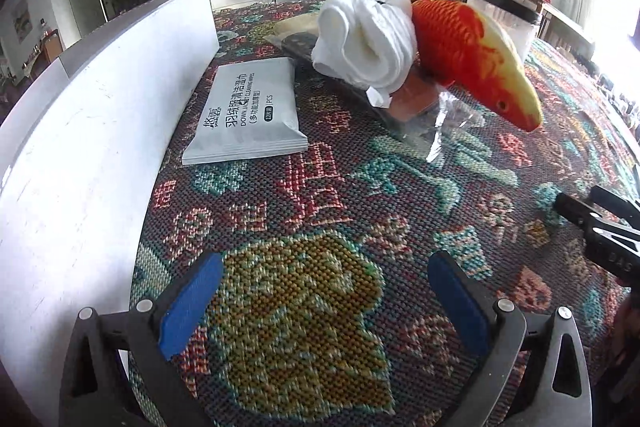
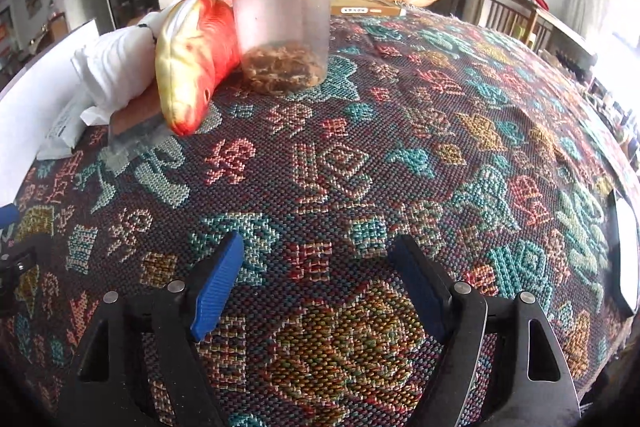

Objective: Organize soft objects
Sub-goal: 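Grasp the orange-red plush fish by its tail with the right gripper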

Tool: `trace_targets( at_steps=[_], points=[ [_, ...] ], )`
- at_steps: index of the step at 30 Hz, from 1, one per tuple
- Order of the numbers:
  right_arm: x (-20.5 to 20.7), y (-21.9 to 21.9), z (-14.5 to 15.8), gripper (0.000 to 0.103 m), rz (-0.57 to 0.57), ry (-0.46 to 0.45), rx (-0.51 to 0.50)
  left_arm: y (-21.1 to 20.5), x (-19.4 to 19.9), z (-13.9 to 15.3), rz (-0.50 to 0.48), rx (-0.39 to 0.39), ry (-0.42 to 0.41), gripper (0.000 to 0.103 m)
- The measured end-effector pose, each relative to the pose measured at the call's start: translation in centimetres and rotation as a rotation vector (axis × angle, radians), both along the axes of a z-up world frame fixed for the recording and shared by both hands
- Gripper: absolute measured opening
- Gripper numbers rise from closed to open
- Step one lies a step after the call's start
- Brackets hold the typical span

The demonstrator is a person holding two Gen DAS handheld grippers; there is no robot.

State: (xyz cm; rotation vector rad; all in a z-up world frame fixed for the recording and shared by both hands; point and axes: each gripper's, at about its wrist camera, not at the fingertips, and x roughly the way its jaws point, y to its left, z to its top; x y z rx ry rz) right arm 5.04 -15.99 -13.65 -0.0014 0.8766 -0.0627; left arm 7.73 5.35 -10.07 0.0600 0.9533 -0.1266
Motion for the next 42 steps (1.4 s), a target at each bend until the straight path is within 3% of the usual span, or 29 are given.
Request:
trace_targets(
  at_steps=[31,33,35,36,39,42],
  points=[
    [1.7,-1.0,-0.9,0.088,0.015,0.023,0.036,0.5,0.3,-0.8,0.033,-0.007,-0.022,0.103],
    [3.0,-1.1,-0.2,0.087,0.044,0.037,0.118,0.5,0.4,-0.8,0.032,-0.007,-0.022,0.103],
    [4.3,-0.8,1.6,0.087,0.084,0.001,0.217,0.5,0.4,-0.8,0.033,-0.007,-0.022,0.103],
    [5.1,0.0,2.7,0.087,0.108,-0.027,0.218,0.5,0.4,-0.8,0.033,-0.007,-0.022,0.103],
    [8.3,3.5,5.4,0.086,0.187,-0.077,0.138,0.5,0.4,-0.8,0.033,-0.008,-0.022,0.103],
    [12.0,6.8,5.5,0.084,0.227,-0.046,0.034,0.5,0.4,-0.8,0.033,-0.008,-0.022,0.103]
  ],
)
